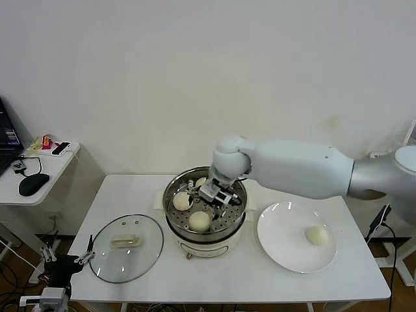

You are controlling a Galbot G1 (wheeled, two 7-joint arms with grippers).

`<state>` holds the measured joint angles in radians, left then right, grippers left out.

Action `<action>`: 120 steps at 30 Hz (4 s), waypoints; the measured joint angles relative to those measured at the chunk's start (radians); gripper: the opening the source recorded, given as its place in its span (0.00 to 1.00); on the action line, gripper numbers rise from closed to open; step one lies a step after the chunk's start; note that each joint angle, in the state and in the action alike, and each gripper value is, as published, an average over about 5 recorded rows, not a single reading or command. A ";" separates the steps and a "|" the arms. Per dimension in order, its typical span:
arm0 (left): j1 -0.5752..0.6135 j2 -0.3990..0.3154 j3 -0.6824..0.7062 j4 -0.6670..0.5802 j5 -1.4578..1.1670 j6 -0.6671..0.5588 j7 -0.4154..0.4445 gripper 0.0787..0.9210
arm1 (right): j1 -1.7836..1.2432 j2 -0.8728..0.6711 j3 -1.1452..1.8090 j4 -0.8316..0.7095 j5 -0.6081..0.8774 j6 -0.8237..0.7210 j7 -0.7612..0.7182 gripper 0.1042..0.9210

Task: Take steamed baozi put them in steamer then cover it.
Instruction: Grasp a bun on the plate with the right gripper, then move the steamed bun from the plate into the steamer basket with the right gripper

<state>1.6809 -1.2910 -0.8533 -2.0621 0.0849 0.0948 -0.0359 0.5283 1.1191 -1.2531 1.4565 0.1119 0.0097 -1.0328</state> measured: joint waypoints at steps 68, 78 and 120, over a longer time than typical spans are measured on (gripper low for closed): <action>-0.006 0.026 0.059 -0.014 0.027 0.037 0.007 0.88 | -0.773 -0.550 0.664 -0.162 -0.344 -0.277 -0.021 0.85; -0.010 0.026 0.059 -0.006 0.027 0.037 0.006 0.88 | -0.780 -0.527 0.673 -0.185 -0.363 -0.278 -0.020 0.74; -0.042 0.048 0.072 0.013 0.020 0.037 0.005 0.88 | -0.057 -0.395 0.213 0.043 0.099 -0.454 0.019 0.63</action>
<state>1.6393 -1.2430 -0.7811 -2.0495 0.1052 0.1323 -0.0306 0.4714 0.7246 -1.0396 1.4995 0.2107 -0.4446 -1.0139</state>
